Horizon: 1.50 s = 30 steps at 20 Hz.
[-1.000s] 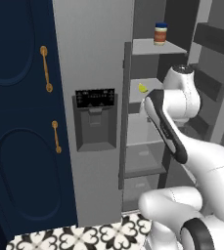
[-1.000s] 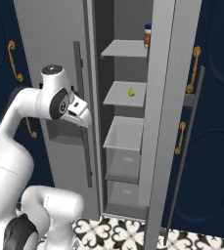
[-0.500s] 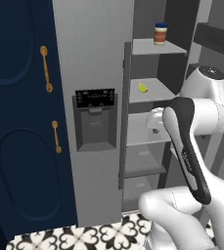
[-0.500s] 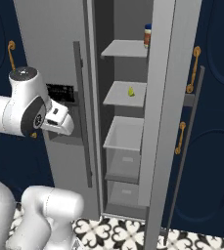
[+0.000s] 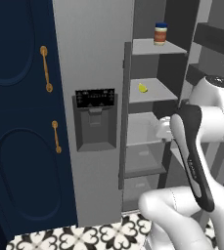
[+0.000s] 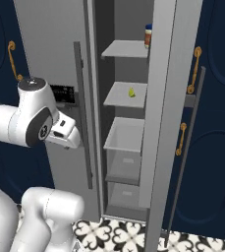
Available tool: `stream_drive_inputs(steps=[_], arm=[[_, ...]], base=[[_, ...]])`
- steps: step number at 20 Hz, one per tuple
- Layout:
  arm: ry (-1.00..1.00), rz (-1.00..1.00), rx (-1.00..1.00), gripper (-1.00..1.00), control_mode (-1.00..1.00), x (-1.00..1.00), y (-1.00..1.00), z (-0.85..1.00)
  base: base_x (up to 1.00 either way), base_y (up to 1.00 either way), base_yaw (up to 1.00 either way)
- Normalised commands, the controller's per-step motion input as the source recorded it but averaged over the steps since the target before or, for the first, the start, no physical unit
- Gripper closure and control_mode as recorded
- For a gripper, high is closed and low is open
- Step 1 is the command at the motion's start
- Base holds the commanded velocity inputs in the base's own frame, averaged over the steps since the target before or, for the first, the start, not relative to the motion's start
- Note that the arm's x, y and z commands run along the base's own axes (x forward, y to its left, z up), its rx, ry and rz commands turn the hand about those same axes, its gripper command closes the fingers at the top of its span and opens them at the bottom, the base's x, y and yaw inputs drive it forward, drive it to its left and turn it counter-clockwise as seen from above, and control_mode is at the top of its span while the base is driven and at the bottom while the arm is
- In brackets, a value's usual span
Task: Grab a lemon wedge from the fridge and one ice cube from the ice bowl, and put them in the glass of lemonade.
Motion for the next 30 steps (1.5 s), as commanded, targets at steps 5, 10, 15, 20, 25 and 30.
stream_drive_inputs(steps=[5,10,15,20,25,30], arm=[[-0.02,-0.03,-0.02,-1.0,-1.0,-0.13,-0.09,-0.08],[-0.01,-0.02,0.0,-1.0,1.0,-0.07,-0.08,-0.08],[0.0,0.0,0.0,-1.0,1.0,0.0,0.0,0.0],[0.0,0.0,0.0,-1.0,1.0,0.0,0.0,0.0],[0.0,0.0,0.0,-1.0,1.0,0.0,0.0,0.0],[0.0,0.0,0.0,-1.0,1.0,0.0,0.0,0.0]], base=[[0.0,0.0,0.0],[0.01,-0.2,-0.05],[0.19,-0.45,-0.21],[0.12,-0.15,-0.22],[0.56,0.0,-0.01],[0.76,-0.01,0.0]])
